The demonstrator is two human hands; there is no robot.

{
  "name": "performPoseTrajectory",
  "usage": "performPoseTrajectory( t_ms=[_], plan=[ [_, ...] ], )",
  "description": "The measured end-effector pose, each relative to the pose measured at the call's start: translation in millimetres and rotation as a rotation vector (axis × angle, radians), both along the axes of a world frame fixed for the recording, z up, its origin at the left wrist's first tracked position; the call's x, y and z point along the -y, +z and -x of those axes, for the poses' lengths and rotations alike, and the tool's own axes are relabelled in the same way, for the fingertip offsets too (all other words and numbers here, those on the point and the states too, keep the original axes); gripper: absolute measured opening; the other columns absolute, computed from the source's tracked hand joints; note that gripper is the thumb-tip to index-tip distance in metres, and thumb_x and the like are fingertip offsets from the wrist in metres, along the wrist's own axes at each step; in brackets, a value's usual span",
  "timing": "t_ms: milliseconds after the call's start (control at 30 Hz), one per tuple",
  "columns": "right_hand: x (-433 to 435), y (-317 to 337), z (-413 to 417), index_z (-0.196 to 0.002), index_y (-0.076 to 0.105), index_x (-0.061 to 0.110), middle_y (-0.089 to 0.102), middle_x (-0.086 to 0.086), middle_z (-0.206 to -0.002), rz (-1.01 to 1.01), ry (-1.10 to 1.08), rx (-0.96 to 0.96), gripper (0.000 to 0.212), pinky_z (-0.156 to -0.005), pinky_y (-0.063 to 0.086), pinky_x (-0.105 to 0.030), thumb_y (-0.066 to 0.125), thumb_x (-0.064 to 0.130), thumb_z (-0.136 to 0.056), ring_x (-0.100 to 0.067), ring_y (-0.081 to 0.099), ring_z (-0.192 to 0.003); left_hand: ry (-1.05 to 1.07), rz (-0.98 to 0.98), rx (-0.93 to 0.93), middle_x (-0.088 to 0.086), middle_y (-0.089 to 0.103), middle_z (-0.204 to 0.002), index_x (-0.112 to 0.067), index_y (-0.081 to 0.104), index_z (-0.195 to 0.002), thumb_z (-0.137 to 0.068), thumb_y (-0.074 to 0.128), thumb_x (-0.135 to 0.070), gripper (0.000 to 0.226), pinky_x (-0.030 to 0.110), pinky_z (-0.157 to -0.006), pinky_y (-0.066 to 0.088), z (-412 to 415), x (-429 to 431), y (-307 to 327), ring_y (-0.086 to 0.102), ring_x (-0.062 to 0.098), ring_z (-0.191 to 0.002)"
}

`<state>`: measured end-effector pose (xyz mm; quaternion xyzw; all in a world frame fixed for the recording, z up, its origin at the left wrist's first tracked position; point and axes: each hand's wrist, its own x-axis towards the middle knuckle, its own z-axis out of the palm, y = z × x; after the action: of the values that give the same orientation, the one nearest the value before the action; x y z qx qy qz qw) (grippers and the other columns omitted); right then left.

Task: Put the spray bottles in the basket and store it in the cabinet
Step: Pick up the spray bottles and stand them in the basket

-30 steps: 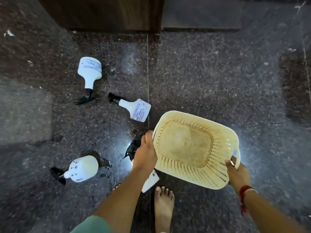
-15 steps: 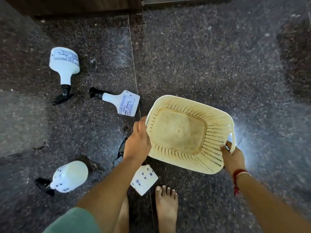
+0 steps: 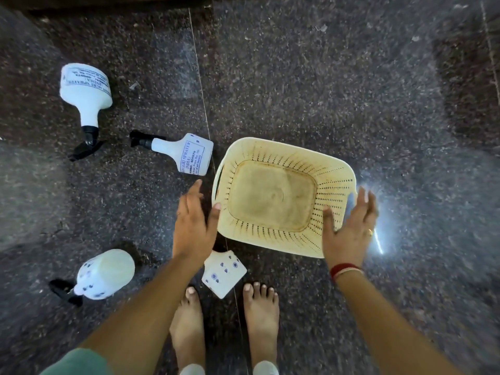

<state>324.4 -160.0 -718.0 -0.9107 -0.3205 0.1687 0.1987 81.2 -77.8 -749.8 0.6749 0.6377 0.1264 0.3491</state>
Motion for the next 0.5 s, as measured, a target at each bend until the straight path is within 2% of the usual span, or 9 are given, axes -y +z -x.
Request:
performPoseTrajectory(
  t_ms=[67, 133, 200, 267, 367, 400, 433, 500],
  plan=[
    [1, 8, 36, -0.147, 0.024, 0.016, 0.015, -0.010, -0.156, -0.113, 0.199, -0.017, 0.065, -0.107, 0.029, -0.067, 0.051, 0.038, -0.092, -0.031, 0.015, -0.144, 0.152, 0.008, -0.010, 0.014, 0.042, -0.127, -0.016, 0.023, -0.144, -0.093, 0.036, -0.047, 0.060, 0.038, -0.081, 0.042, 11, 15, 0, 0.046, 0.023, -0.112],
    [5, 13, 76, -0.144, 0.029, 0.017, 0.020, -0.008, -0.152, -0.189, 0.423, -0.032, 0.059, -0.111, 0.025, -0.060, 0.050, 0.033, -0.091, -0.028, 0.018, -0.143, 0.266, 0.051, -0.049, 0.016, 0.042, -0.129, -0.014, 0.024, -0.144, -0.094, 0.037, -0.045, 0.060, 0.044, -0.088, 0.041, 25, 32, -1, 0.042, 0.028, -0.118],
    [13, 15, 111, -0.140, 0.038, 0.017, 0.035, -0.012, -0.147, -0.224, 0.670, -0.058, 0.055, -0.112, 0.031, -0.050, 0.055, 0.026, -0.088, -0.027, 0.030, -0.138, 0.329, 0.111, -0.095, 0.018, 0.040, -0.132, -0.013, 0.025, -0.143, -0.095, 0.040, -0.041, 0.058, 0.049, -0.094, 0.040, 37, 49, -4, 0.040, 0.032, -0.122],
    [24, 13, 136, -0.131, 0.052, 0.015, 0.054, -0.012, -0.133, -0.210, 0.871, -0.129, 0.047, -0.104, 0.044, -0.037, 0.057, 0.021, -0.084, -0.025, 0.047, -0.125, 0.347, 0.165, -0.137, 0.018, 0.040, -0.132, -0.011, 0.027, -0.142, -0.095, 0.043, -0.038, 0.056, 0.050, -0.095, 0.039, 49, 63, -7, 0.040, 0.035, -0.123],
    [38, 5, 153, -0.118, 0.063, 0.019, 0.065, -0.003, -0.116, -0.025, 1.010, -0.176, 0.039, -0.082, 0.053, -0.026, 0.048, 0.031, -0.084, -0.019, 0.063, -0.104, 0.295, 0.237, -0.196, 0.021, 0.040, -0.131, -0.007, 0.030, -0.140, -0.095, 0.047, -0.033, 0.055, 0.050, -0.095, 0.038, 60, 84, -15, 0.039, 0.040, -0.122],
    [42, 0, 155, -0.118, 0.063, 0.019, 0.064, -0.003, -0.117, 0.057, 1.025, -0.202, 0.043, -0.082, 0.054, -0.027, 0.041, 0.035, -0.086, -0.019, 0.063, -0.105, 0.293, 0.262, -0.211, 0.021, 0.040, -0.131, -0.006, 0.030, -0.139, -0.095, 0.048, -0.033, 0.055, 0.050, -0.095, 0.038, 61, 90, -18, 0.039, 0.040, -0.122],
    [46, -6, 157, -0.124, 0.058, 0.018, 0.060, -0.005, -0.124, 0.154, 1.035, -0.251, 0.050, -0.087, 0.052, -0.030, 0.033, 0.039, -0.087, -0.022, 0.060, -0.112, 0.309, 0.285, -0.219, 0.021, 0.040, -0.131, -0.006, 0.031, -0.139, -0.095, 0.048, -0.032, 0.055, 0.049, -0.095, 0.039, 60, 95, -22, 0.039, 0.040, -0.122],
    [55, -24, 156, -0.143, 0.033, 0.022, 0.036, -0.009, -0.147, 0.374, 1.021, -0.335, 0.063, -0.105, 0.037, -0.044, 0.023, 0.049, -0.087, -0.031, 0.037, -0.133, 0.370, 0.335, -0.214, 0.020, 0.039, -0.133, -0.006, 0.031, -0.139, -0.094, 0.049, -0.032, 0.055, 0.048, -0.096, 0.039, 53, 102, -28, 0.039, 0.039, -0.123]
  ],
)
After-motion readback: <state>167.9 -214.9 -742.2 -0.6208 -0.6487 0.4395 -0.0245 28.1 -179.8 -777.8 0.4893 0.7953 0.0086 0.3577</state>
